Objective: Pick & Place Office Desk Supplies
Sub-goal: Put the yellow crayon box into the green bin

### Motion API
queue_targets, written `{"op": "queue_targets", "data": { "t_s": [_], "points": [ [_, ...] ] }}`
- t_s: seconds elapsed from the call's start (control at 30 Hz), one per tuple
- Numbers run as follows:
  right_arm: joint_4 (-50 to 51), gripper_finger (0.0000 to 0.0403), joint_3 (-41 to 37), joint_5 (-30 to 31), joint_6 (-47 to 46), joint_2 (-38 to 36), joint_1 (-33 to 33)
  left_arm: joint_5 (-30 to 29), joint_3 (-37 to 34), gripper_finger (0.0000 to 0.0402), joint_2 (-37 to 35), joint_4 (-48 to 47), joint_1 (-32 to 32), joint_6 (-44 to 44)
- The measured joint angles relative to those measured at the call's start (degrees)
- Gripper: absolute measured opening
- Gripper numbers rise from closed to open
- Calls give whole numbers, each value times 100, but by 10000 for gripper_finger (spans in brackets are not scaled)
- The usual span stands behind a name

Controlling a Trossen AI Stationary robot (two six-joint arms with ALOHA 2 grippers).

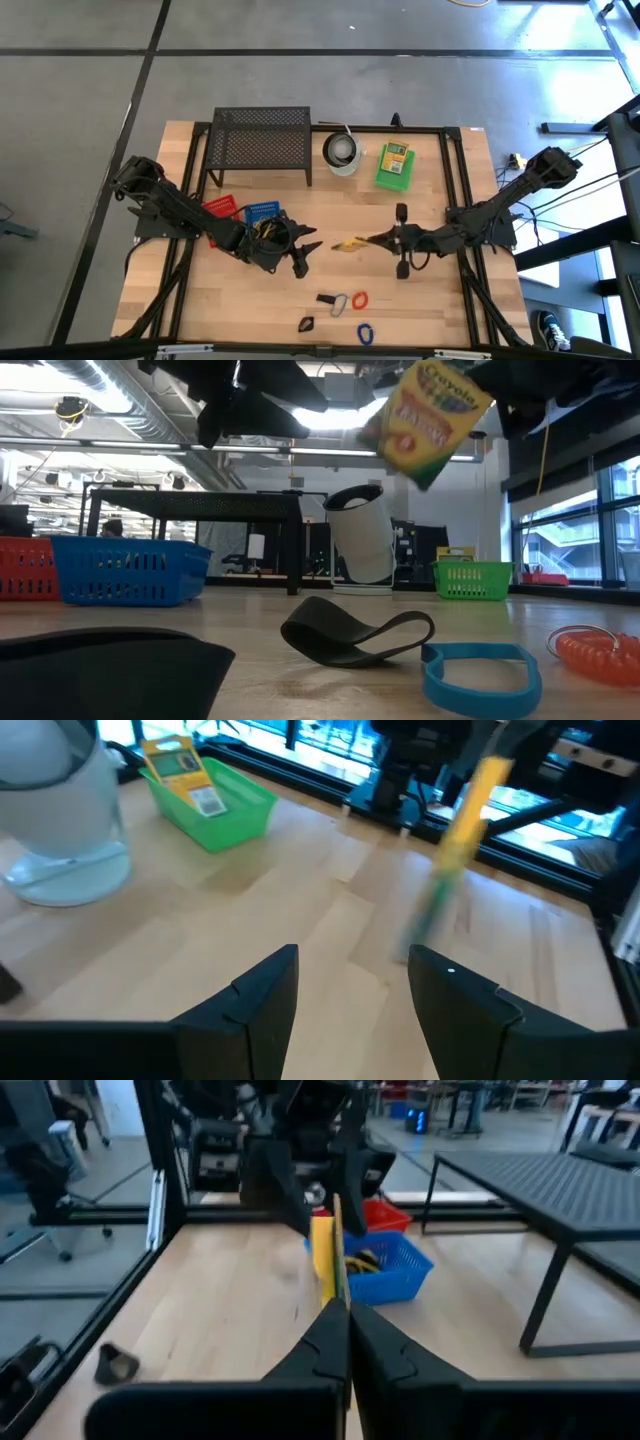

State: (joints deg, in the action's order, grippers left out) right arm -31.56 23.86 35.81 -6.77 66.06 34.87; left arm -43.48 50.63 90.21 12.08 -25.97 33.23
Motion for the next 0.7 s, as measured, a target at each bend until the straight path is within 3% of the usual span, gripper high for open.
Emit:
{"op": "queue_targets", "data": {
  "t_s": [0.4, 0.53, 0.7],
  "points": [
    [50, 7, 148, 793, 46, -111, -314, -190, -2, 185, 0, 387, 39, -596],
    [1137, 8, 449, 792, -57, -389, -712, -190, -2, 185, 0, 404, 62, -640],
    [3421, 9, 1072, 792, -704, -717, -1324, -190, -2, 185, 0, 404, 62, -643]
  ]
}}
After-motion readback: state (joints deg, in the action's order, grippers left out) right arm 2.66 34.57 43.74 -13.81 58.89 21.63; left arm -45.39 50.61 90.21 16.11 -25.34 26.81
